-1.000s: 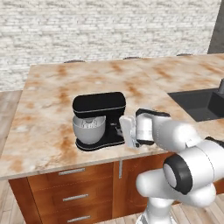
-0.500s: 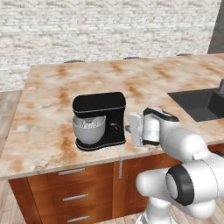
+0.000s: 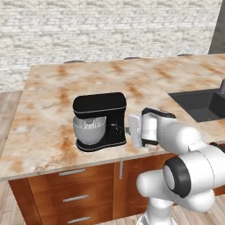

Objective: Add butter and sugar cubes to the stand mixer bowl and then turn on the stand mixer to begin making frosting.

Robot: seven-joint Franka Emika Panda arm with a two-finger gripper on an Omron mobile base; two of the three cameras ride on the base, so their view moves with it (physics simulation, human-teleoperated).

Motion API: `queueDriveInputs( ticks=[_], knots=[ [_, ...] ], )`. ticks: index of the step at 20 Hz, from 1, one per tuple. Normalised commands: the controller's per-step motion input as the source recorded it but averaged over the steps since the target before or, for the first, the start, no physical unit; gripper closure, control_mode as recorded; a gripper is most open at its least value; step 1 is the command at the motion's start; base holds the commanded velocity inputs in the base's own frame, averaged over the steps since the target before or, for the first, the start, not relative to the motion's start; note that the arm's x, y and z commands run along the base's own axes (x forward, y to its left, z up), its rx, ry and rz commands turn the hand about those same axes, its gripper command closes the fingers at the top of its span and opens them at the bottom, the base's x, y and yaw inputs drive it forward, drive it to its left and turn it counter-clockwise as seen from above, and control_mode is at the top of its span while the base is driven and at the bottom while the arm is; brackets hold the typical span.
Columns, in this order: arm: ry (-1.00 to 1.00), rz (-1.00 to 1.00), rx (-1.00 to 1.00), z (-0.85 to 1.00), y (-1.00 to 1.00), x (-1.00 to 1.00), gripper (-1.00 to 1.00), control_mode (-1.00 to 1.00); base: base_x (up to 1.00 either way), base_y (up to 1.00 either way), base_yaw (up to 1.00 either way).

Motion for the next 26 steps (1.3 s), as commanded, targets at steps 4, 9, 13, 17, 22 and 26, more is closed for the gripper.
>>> queueDriveInputs(
  ticks=[4,9,13,17,22,26],
  knots=[
    [0.00,-0.01,0.00,0.00,0.27,-0.03,1.00,-1.00,0.00,0.00,0.00],
    [0.00,-0.02,0.00,0.00,0.25,0.02,1.00,-1.00,0.00,0.00,0.00],
    [0.01,-0.05,0.00,0.00,0.01,0.28,1.00,-1.00,0.00,0.00,0.00],
    [0.03,-0.06,0.00,-0.09,0.00,0.22,1.00,-1.00,0.00,0.00,0.00],
    [0.03,-0.04,0.00,-0.31,0.00,0.00,1.00,-1.00,0.00,0.00,0.00],
    [0.04,-0.02,0.00,-0.16,0.20,0.00,1.00,-1.00,0.00,0.00,0.00]
  ],
)
